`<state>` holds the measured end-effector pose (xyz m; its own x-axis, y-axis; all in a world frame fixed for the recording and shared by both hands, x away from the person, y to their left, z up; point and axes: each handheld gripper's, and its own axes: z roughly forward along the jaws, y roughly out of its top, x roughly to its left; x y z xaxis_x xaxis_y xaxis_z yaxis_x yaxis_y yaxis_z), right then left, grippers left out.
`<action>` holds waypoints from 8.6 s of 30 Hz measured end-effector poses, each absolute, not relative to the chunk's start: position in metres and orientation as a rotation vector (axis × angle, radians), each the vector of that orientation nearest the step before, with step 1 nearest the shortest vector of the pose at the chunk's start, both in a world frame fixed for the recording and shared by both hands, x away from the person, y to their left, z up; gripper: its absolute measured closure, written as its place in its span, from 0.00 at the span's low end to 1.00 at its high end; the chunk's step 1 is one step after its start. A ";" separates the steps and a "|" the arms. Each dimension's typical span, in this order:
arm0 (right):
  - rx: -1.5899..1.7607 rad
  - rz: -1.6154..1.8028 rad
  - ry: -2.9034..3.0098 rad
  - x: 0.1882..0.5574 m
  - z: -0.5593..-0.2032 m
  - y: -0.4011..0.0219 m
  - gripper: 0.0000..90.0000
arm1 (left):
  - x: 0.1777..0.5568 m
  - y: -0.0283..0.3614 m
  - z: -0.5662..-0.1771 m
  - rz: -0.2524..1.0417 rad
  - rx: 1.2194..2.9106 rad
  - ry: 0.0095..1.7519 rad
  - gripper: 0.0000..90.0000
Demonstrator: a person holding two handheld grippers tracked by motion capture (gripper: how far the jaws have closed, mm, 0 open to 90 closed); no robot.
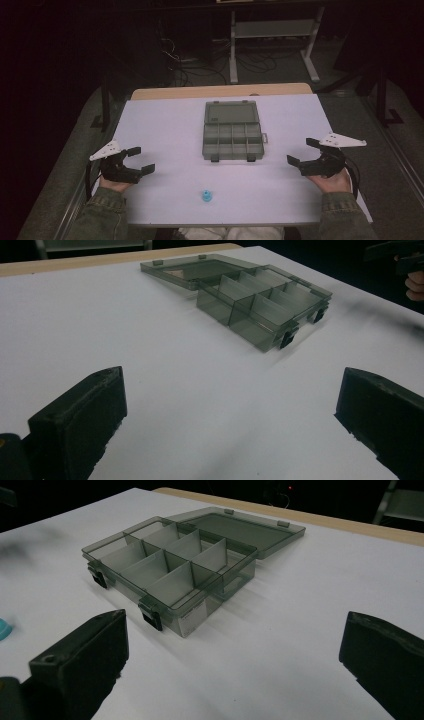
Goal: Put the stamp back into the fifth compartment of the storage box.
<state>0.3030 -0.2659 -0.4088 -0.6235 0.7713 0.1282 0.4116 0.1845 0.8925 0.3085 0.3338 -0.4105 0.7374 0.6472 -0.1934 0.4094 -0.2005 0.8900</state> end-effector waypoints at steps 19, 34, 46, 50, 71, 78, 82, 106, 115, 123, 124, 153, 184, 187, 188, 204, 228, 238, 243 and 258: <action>1.102 1.401 2.135 0.301 -0.406 -0.259 0.00 | 0.308 0.333 -0.411 0.266 1.838 0.822 0.00; 1.052 1.380 2.184 0.302 -0.398 -0.246 0.00 | 0.308 0.333 -0.412 0.256 1.836 0.820 0.00; 1.005 1.373 2.221 0.303 -0.390 -0.236 0.00 | 0.308 0.333 -0.411 0.262 1.835 0.821 0.00; 0.991 1.371 2.232 0.303 -0.388 -0.233 0.00 | 0.308 0.333 -0.411 0.261 1.834 0.823 0.00; 0.888 1.361 2.333 0.303 -0.381 -0.204 0.00 | 0.307 0.333 -0.411 0.273 1.822 0.822 0.00; 0.859 1.364 2.362 0.302 -0.380 -0.196 0.00 | 0.307 0.333 -0.411 0.272 1.826 0.818 0.00; 0.842 1.363 2.379 0.303 -0.380 -0.190 0.00 | 0.307 0.333 -0.411 0.272 1.827 0.818 0.00; 0.749 1.344 2.476 0.303 -0.386 -0.158 0.00 | 0.307 0.333 -0.411 0.273 1.830 0.816 0.00; 0.718 1.335 2.510 0.302 -0.390 -0.147 0.00 | 0.307 0.333 -0.411 0.272 1.831 0.814 0.00; 0.683 1.333 2.542 0.300 -0.392 -0.136 0.00 | 0.307 0.333 -0.411 0.271 1.830 0.815 0.00; 0.679 1.332 2.546 0.300 -0.392 -0.134 0.00 | 0.307 0.333 -0.411 0.270 1.832 0.814 0.00; 0.568 1.299 2.665 0.297 -0.399 -0.098 0.00 | 0.307 0.333 -0.411 0.269 1.833 0.812 0.00; 0.377 1.203 2.820 0.291 -0.415 -0.042 0.00 | 0.307 0.332 -0.411 0.269 1.834 0.808 0.00; 0.361 1.193 2.832 0.289 -0.417 -0.036 0.00 | 0.307 0.332 -0.411 0.266 1.834 0.808 0.00; 0.359 1.188 2.839 0.289 -0.418 -0.035 0.00 | 0.307 0.332 -0.411 0.266 1.834 0.808 0.00; 0.326 1.132 2.900 0.289 -0.428 -0.017 0.06 | 0.307 0.333 -0.411 0.271 1.832 0.809 0.00; 0.290 1.108 2.923 0.284 -0.427 -0.012 0.53 | 0.307 0.333 -0.411 0.272 1.833 0.808 0.00; 0.262 1.123 2.955 0.285 -0.427 -0.012 0.75 | 0.307 0.333 -0.411 0.268 1.829 0.807 0.00; 0.271 1.128 2.953 0.286 -0.426 -0.013 0.79 | 0.307 0.333 -0.411 0.268 1.830 0.807 0.00; 0.271 1.158 2.939 0.288 -0.418 -0.015 0.79 | 0.307 0.333 -0.411 0.269 1.831 0.807 0.00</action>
